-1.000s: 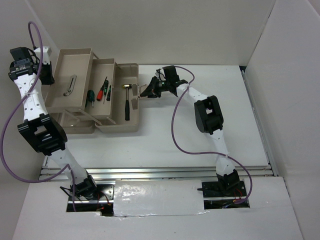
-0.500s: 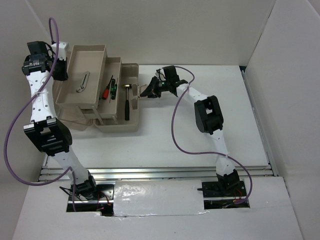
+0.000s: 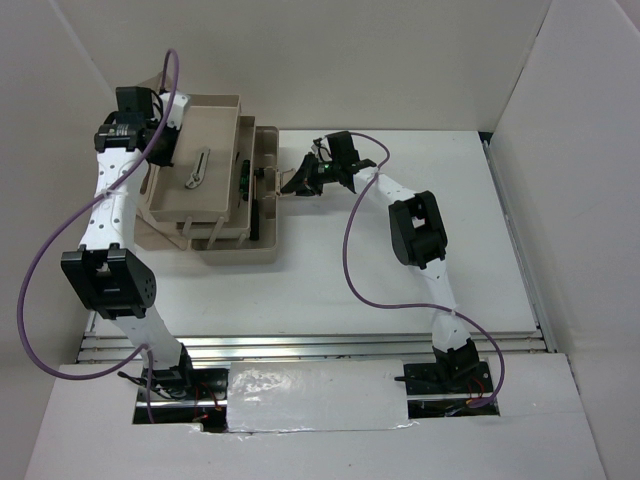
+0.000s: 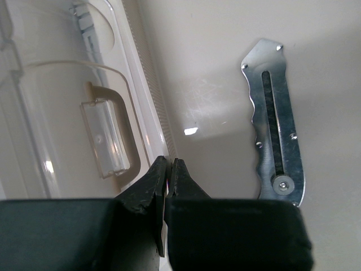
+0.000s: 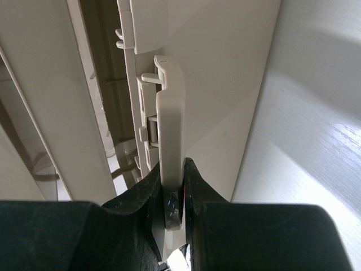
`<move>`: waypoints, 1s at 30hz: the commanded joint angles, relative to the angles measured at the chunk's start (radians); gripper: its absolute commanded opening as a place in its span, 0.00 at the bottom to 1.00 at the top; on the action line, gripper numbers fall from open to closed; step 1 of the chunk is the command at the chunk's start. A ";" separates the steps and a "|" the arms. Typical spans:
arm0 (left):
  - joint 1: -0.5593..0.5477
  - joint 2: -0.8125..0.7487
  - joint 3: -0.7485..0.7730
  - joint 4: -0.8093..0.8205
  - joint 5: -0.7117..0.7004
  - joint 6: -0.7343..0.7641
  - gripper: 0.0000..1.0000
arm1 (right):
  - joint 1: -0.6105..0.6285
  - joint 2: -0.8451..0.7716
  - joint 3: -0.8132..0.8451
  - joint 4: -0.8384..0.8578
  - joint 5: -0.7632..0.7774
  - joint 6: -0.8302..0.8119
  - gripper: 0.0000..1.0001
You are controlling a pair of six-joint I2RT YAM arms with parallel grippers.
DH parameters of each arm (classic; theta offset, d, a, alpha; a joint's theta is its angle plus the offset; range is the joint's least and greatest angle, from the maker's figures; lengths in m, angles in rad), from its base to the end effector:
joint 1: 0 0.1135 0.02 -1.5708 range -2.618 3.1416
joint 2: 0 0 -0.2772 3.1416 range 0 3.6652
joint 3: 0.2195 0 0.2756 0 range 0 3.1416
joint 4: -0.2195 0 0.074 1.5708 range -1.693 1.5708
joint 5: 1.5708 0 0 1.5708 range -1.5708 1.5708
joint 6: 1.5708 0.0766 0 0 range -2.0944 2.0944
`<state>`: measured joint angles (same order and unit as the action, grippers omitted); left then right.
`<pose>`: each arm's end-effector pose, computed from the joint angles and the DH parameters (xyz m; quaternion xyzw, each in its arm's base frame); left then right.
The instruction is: Sort the tools into containers
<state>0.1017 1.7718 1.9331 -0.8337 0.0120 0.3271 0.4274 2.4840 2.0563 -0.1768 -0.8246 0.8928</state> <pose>0.4468 0.0447 0.3937 0.1039 0.8948 0.0871 0.4254 0.5343 0.3052 0.1543 0.0060 0.8324 0.5413 0.1186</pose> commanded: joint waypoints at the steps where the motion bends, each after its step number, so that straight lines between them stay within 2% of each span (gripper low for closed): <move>1: -0.141 -0.090 -0.043 0.067 0.102 0.062 0.00 | 0.047 0.000 0.027 0.046 -0.019 -0.003 0.03; 3: -0.203 -0.110 -0.100 0.112 0.002 0.085 0.00 | 0.047 -0.004 0.025 0.049 -0.027 0.001 0.08; 4: -0.221 -0.117 -0.115 0.129 -0.004 0.093 0.00 | 0.044 -0.005 0.024 0.054 -0.028 0.008 0.09; 10: -0.400 -0.140 -0.232 0.261 -0.306 0.159 0.00 | 0.039 -0.022 -0.002 0.091 -0.037 0.038 0.12; 12: -0.433 -0.143 -0.266 0.312 -0.366 0.188 0.00 | 0.034 -0.027 -0.007 0.095 -0.042 0.047 0.14; 16: -0.542 -0.152 -0.344 0.421 -0.527 0.274 0.00 | 0.014 -0.060 -0.051 0.135 -0.053 0.078 0.25; 21: -0.634 -0.132 -0.422 0.519 -0.635 0.388 0.00 | -0.015 -0.069 -0.093 0.206 -0.093 0.153 0.29; 23: -0.666 -0.121 -0.456 0.580 -0.673 0.441 0.00 | -0.025 -0.073 -0.117 0.244 -0.114 0.192 0.39; 26: -0.685 -0.114 -0.476 0.607 -0.679 0.478 0.00 | -0.041 -0.094 -0.156 0.292 -0.133 0.218 0.49; 30: -0.689 -0.121 -0.535 0.654 -0.679 0.512 0.00 | -0.047 -0.128 -0.183 0.307 -0.145 0.204 0.52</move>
<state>-0.5163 1.6539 1.4414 -0.2276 -0.8360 0.7486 0.3454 2.4722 1.8683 -0.0208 -0.9386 1.0561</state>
